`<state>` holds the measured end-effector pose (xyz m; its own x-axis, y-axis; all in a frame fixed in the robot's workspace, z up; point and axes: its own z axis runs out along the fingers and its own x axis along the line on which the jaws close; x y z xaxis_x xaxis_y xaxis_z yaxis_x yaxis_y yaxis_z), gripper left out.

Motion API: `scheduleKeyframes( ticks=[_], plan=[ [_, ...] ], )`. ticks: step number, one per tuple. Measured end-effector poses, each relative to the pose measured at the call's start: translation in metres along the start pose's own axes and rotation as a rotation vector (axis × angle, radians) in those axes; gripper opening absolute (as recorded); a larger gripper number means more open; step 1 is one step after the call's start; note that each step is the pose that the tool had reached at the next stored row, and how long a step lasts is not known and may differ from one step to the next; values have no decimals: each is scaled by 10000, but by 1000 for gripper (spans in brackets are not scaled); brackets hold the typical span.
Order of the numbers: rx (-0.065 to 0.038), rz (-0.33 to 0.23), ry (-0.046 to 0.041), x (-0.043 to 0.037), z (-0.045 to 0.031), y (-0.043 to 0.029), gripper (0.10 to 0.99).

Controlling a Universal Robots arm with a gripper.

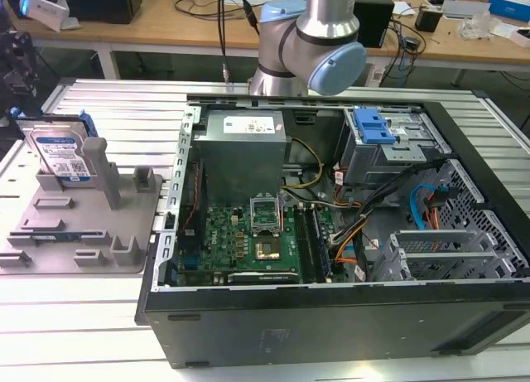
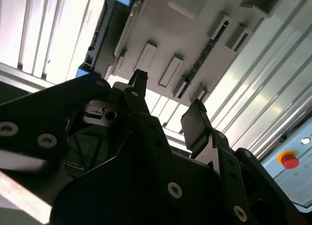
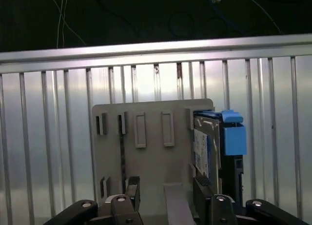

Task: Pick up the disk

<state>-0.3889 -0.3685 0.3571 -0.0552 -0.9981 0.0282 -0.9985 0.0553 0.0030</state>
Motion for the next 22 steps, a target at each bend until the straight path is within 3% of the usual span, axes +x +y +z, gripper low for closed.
scheduleKeyframes(
  ticks=[2,4,6,8,13,18,22],
  plan=[
    [1,0,8,-177,-5,10,557],
    [4,0,12,-273,-6,17,557],
    [14,1,12,-409,-8,82,557],
    [15,-13,22,-489,-9,166,557],
    [21,-153,26,-513,13,266,557],
    [35,-654,27,-516,81,315,557],
    [36,-691,27,-596,124,349,557]
  ],
)
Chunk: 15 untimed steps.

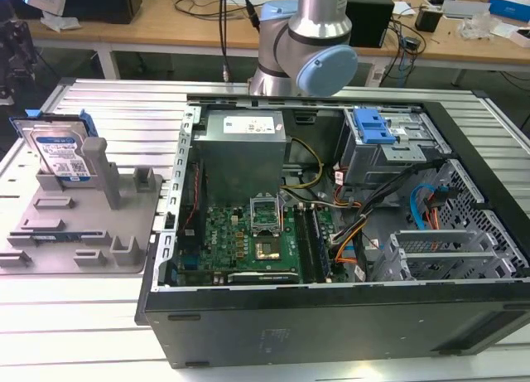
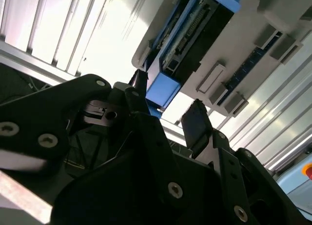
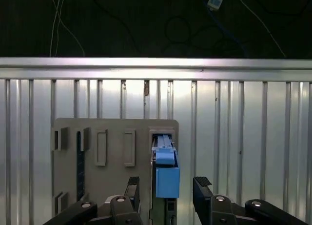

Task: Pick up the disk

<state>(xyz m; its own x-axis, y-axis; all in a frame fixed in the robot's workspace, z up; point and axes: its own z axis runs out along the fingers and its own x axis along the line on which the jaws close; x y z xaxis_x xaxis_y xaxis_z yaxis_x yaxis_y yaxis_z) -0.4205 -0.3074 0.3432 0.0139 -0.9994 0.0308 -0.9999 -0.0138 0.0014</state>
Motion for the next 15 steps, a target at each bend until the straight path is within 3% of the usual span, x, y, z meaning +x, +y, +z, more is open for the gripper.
scheduleKeyframes(
  ticks=[15],
  plan=[
    [-11,-2,4,9,170,1,557]
  ],
)
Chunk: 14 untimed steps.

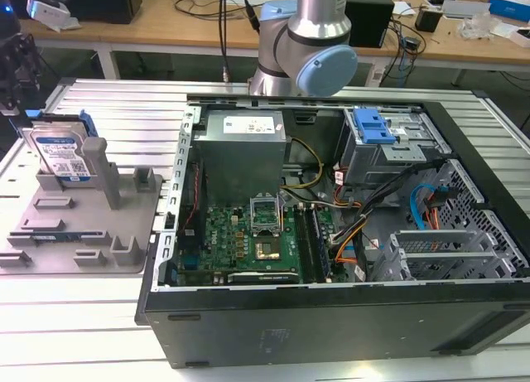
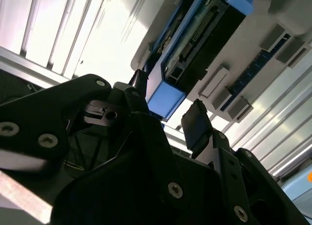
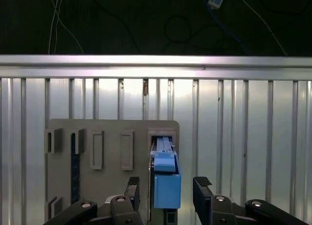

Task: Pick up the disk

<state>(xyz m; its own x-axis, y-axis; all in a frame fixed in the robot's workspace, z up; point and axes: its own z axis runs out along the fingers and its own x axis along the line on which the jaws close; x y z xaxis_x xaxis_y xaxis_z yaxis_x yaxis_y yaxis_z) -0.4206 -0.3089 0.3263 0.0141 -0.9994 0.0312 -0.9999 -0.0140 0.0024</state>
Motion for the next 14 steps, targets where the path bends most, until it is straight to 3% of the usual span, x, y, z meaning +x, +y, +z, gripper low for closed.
scheduleKeyframes(
  ticks=[14],
  plan=[
    [-1,0,1,10,132,0,557]
  ],
)
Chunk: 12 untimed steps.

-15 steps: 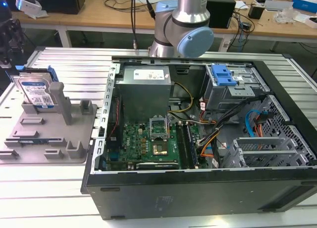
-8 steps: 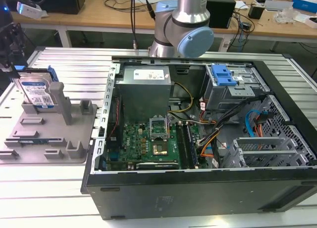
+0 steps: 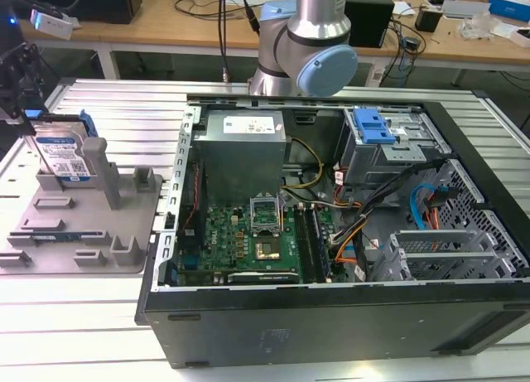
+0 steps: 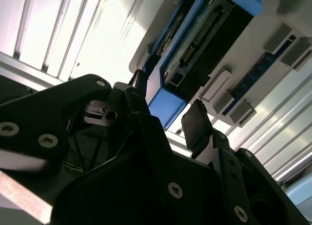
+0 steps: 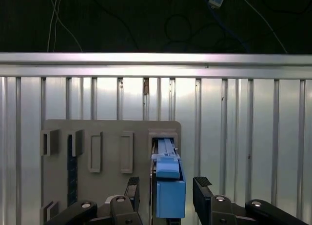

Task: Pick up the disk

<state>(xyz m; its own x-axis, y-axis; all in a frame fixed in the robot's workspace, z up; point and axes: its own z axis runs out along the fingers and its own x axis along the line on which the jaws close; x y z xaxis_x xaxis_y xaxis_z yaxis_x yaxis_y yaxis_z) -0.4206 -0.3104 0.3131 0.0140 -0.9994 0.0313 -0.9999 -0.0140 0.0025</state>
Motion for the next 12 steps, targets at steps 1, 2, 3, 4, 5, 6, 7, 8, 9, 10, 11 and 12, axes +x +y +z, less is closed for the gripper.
scheduleKeyframes(
  ticks=[1,2,3,4,5,6,7,8,9,10,11,12],
  plan=[
    [0,0,0,0,2,0,557],
    [2,1,-1,0,5,0,557],
    [4,1,-2,-1,10,0,557],
    [6,1,-3,-1,15,-1,557],
    [3,0,-1,-1,23,0,557],
    [3,0,-1,-1,31,0,557],
    [4,0,-1,-2,46,0,557],
    [2,0,0,-2,59,0,557],
    [3,1,-1,-2,67,0,557],
    [1,0,-1,-2,76,0,557],
    [-1,0,1,-3,77,0,557],
    [2,1,0,-3,84,1,557]
  ],
)
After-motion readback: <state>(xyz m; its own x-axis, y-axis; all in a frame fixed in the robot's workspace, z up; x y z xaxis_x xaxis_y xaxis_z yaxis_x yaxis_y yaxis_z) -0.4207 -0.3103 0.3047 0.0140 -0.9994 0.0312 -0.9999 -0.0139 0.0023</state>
